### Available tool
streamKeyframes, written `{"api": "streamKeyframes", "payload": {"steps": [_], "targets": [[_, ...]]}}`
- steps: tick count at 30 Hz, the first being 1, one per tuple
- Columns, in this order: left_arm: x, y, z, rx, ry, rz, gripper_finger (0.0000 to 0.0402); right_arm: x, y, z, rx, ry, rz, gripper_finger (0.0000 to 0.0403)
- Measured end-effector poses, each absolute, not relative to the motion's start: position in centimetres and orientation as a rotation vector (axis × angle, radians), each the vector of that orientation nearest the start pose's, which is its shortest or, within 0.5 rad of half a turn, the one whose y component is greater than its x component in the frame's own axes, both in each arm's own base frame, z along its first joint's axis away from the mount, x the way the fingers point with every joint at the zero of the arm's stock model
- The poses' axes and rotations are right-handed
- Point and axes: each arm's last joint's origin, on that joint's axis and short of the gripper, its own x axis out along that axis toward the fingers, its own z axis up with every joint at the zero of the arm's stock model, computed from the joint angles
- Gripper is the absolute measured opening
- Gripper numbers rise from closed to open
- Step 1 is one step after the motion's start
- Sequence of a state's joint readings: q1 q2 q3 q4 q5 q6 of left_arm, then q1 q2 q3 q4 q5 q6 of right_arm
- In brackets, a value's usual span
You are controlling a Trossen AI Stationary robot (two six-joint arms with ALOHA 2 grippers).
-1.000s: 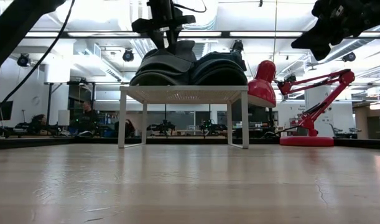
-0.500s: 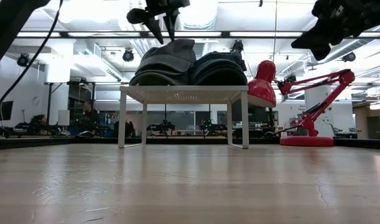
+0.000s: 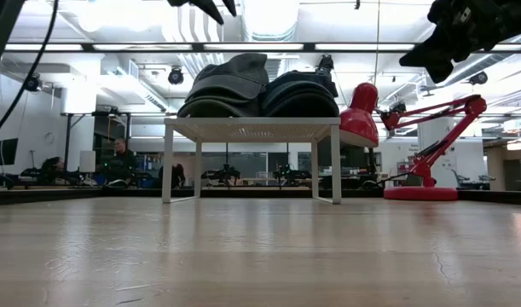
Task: Pick & Place hat
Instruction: Return to Home Position
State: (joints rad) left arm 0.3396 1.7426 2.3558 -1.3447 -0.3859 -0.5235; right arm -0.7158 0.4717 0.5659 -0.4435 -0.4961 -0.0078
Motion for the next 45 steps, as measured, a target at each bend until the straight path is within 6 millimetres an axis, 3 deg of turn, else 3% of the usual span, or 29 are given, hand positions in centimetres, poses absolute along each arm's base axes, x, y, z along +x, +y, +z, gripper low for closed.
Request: {"api": "streamKeyframes", "payload": {"steps": [11, 20, 26, 38, 45], "targets": [[26.2, 8.3, 50.4, -0.268, 0.6, 0.738, 0.017, 9.3, -6.2, 27.4, 0.188, 0.289, -0.216, 0.0008], [25.8, 7.6, 49.1, -0.24, 0.631, 0.719, 0.0152, 9.3, -6.2, 27.4, 0.189, 0.289, -0.216, 0.0008], [25.0, 7.2, 46.3, -0.267, 0.56, 0.701, 0.0144, 9.3, -6.2, 27.4, 0.19, 0.29, -0.216, 0.0008], [19.8, 5.4, 37.3, -0.306, 0.278, 0.507, 0.0143, 9.2, -6.2, 27.4, 0.192, 0.289, -0.217, 0.0008], [16.3, 4.5, 32.8, -0.31, 0.208, 0.477, 0.0142, 9.2, -6.2, 27.4, 0.192, 0.289, -0.217, 0.0008]]}}
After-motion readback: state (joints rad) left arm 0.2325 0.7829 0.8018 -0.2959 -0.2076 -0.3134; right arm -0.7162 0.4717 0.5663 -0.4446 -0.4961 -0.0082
